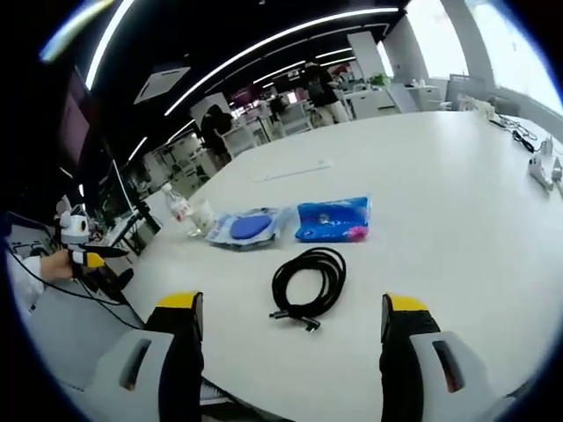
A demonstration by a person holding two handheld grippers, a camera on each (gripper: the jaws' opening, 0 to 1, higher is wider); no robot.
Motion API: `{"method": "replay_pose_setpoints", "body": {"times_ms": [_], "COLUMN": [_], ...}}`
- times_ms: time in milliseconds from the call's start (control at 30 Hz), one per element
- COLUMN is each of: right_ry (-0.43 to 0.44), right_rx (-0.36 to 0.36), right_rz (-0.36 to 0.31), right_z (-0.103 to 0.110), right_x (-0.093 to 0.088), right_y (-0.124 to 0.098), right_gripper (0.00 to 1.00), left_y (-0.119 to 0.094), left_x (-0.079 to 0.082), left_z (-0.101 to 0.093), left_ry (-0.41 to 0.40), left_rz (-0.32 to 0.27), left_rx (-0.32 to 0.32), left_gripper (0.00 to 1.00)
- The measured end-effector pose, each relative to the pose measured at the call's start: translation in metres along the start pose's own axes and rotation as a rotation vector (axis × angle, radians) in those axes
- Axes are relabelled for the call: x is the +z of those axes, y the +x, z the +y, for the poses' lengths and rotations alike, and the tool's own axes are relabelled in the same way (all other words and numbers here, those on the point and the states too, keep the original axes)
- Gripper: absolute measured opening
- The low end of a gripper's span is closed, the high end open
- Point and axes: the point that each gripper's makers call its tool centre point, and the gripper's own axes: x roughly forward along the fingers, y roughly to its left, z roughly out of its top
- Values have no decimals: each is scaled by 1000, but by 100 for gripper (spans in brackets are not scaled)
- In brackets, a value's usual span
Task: Arrange the tabletop items into an orderly group along one side of the table until the central work area is clear of visible clutter.
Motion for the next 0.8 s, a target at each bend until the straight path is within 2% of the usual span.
{"method": "replay_pose_setpoints", "body": {"times_ms": [133, 267, 333, 433, 567, 700, 800], "right_ry": [14, 27, 40, 44, 46, 46, 55], "right_rx": [-2, -10, -10, -13, -9, -12, -13], "right_rz": [13, 37, 33, 31, 17, 9, 12], "right_z": [2, 1, -1, -2, -3, 0, 3], "right_x": [-15, -27, -28, -25, -18, -16, -22], "right_y": [-7, -13, -15, -20, -23, -23, -25], "right_gripper": [81, 82, 82, 83, 83, 83, 83], "left_y": [-7, -6, -6, -4, -4, -6, -10], "left_x": [1, 0, -1, -3, -2, 0, 3], "left_z": [-1, -4, -5, -7, -3, 1, 5], "left_ry": [-38, -10, 13, -1, 24, -17, -61], "left_rz": [-33, -15, -8, 4, 4, -7, -30], "left_rx": [-18, -19, -17, -27, -8, -1, 1], "left_gripper": [97, 97, 97, 97, 97, 96, 96]}}
